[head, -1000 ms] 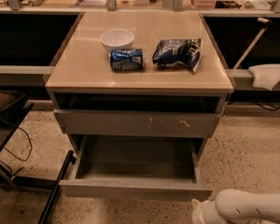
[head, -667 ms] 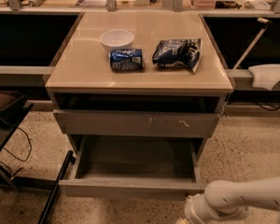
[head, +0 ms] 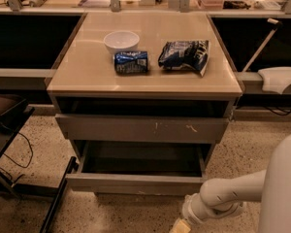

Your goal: Close middle drawer

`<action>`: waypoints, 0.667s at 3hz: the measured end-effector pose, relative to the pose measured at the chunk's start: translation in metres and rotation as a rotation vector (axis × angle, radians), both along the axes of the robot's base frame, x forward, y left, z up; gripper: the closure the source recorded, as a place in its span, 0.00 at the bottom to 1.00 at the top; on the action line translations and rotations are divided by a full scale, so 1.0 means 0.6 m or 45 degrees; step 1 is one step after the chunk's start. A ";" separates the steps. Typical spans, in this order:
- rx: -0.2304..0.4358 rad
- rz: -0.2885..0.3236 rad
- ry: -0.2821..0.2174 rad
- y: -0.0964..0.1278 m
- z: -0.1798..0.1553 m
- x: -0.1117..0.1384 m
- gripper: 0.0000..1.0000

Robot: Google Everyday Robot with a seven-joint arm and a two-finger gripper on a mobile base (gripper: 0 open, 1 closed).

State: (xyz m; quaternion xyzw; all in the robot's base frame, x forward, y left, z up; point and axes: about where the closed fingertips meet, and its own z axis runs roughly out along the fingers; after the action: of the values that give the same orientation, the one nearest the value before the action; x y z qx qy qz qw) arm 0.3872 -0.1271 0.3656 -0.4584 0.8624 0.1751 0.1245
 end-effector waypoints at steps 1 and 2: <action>0.000 0.000 0.000 0.000 0.000 0.000 0.00; 0.008 -0.013 -0.012 -0.002 0.005 0.023 0.00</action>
Offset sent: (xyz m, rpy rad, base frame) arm 0.0330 -0.0039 0.0076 0.0133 -0.0262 -0.0265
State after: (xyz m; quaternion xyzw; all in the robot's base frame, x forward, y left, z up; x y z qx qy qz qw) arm 0.4008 -0.1280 0.3683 -0.4544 0.8636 0.1750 0.1309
